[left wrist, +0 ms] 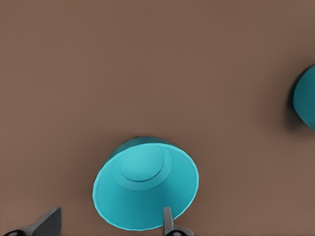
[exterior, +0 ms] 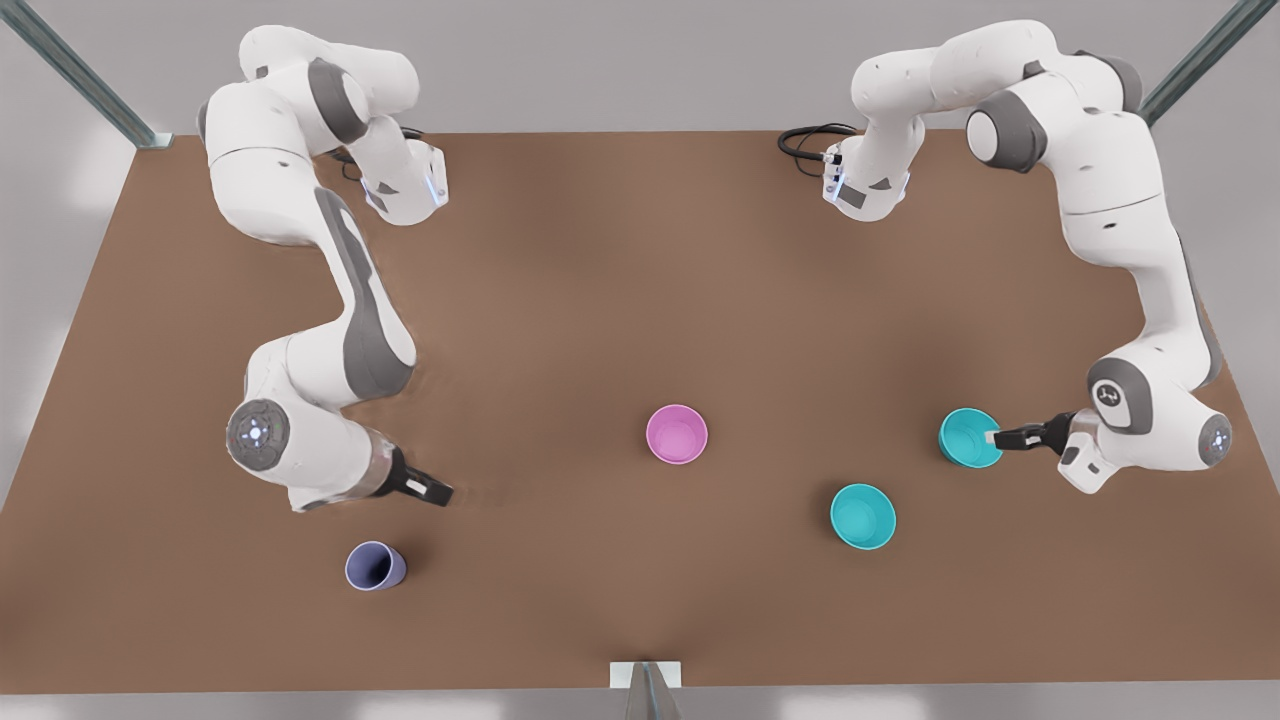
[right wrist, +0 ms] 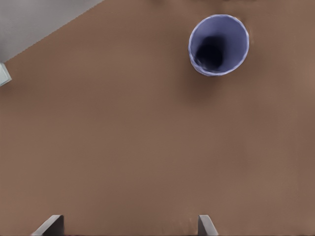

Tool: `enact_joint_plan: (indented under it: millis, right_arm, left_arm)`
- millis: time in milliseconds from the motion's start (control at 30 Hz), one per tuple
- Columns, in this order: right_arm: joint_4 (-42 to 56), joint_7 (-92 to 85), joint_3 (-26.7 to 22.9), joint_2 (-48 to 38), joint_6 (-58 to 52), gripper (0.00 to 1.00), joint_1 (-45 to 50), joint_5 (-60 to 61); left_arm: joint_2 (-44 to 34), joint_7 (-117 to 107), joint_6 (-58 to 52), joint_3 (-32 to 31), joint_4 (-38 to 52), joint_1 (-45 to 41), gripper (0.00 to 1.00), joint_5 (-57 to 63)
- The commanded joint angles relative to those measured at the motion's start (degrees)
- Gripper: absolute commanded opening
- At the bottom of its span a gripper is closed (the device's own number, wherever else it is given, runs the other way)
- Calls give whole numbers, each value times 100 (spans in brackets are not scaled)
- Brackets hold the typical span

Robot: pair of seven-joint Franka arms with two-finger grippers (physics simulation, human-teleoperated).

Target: Stack the blue bowl on the pink bowl

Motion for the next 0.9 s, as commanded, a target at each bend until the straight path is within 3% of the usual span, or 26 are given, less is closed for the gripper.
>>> enact_joint_plan:
  millis: [0,67,167,200,233,267,300,367,433,633,700,867]
  right_arm:
    - [233,-4643,6,-518,-2043,100,-301,-1509]
    - [50,-4820,-275,-1362,-2069,100,-222,-1439]
    - [-1365,-4064,-398,-2934,-1990,100,-134,-940]
    - [-1559,-3740,-398,-3102,-1955,100,-152,-788]
    - [-1621,-3633,-390,-3146,-1955,100,-152,-788]
    - [-1709,-3642,-381,-3191,-1955,100,-152,-788]
    - [-1762,-3659,-389,-3191,-1946,100,-160,-744]
    - [-1806,-3659,-390,-3191,-1946,100,-169,-674]
    - [-1806,-3668,-390,-3173,-1955,100,-169,-674]
    - [-1814,-3694,-398,-3155,-1955,100,-169,-674]
    - [-1814,-3695,-398,-3164,-1955,100,-169,-674]
    - [-1841,-3686,-407,-3164,-1973,100,-169,-674]
  left_arm:
    - [21,1283,523,0,-76,5,100,-122]
    - [179,1283,593,0,-120,5,100,-122]
    - [205,1283,638,0,-120,5,100,-131]
    - [249,1283,638,0,-120,5,89,-131]
    - [293,1275,638,0,-120,5,88,-131]
    - [364,1257,638,9,-120,5,80,-298]
    - [372,1266,629,9,-120,14,67,-298]
    - [381,1266,629,9,-120,5,51,-298]
    - [372,1248,611,9,-111,14,22,-298]
    - [-250,1231,357,35,-111,-284,21,-263]
    - [-902,590,23,211,-103,-1496,21,264]
    - [-797,-2793,-294,281,477,-3651,21,230]
